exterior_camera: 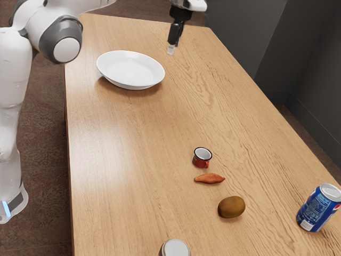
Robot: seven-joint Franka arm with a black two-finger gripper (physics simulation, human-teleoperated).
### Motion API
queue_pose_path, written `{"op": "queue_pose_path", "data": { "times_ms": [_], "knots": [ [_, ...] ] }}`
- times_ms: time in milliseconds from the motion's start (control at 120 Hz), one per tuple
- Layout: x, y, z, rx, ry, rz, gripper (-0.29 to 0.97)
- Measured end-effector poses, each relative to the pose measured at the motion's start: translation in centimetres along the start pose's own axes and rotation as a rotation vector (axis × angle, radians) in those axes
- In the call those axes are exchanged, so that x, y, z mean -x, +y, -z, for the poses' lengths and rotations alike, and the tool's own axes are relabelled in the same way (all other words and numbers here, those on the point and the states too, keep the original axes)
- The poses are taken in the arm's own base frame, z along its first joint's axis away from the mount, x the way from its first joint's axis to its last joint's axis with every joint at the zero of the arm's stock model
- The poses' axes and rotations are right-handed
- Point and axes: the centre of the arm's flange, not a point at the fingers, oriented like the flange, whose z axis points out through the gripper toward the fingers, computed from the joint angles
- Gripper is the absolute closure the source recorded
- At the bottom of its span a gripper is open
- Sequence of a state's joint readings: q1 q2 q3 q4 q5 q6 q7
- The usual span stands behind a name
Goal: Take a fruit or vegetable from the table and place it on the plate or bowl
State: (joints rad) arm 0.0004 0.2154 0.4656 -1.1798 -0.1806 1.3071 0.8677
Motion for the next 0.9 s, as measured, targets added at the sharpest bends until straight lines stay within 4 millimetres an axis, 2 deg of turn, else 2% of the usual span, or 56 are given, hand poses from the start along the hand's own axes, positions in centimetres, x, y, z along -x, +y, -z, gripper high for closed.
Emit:
{"op": "queue_pose_path", "data": {
  "times_ms": [75, 283, 317, 358, 425, 475, 550, 617, 725, 900],
  "knots": [
    [-0.1, 0.1, -0.3, -0.01, -0.033, 0.095, 0.0],
    [-1.8, 2.5, -1.0, -0.101, -0.155, 0.337, 0.0],
    [-3.7, 4.4, -1.3, -0.115, -0.158, 0.332, 0.0],
    [-7.1, 7.9, -2.1, -0.128, -0.151, 0.291, 0.0],
    [-12.9, 14.7, -4.6, -0.13, -0.144, 0.198, 0.0],
    [-15.7, 17.6, -6.4, -0.126, -0.136, 0.175, 0.0],
    [-18.6, 19.5, -8.9, -0.126, -0.116, 0.191, 0.0],
    [-20.1, 21.1, -10.0, -0.12, -0.09, 0.211, 0.0],
    [-22.7, 24.1, -12.8, -0.111, -0.087, 0.235, 0.0],
    [-24.4, 24.0, -17.0, -0.103, -0.112, 0.386, 0.0]
  ]
}}
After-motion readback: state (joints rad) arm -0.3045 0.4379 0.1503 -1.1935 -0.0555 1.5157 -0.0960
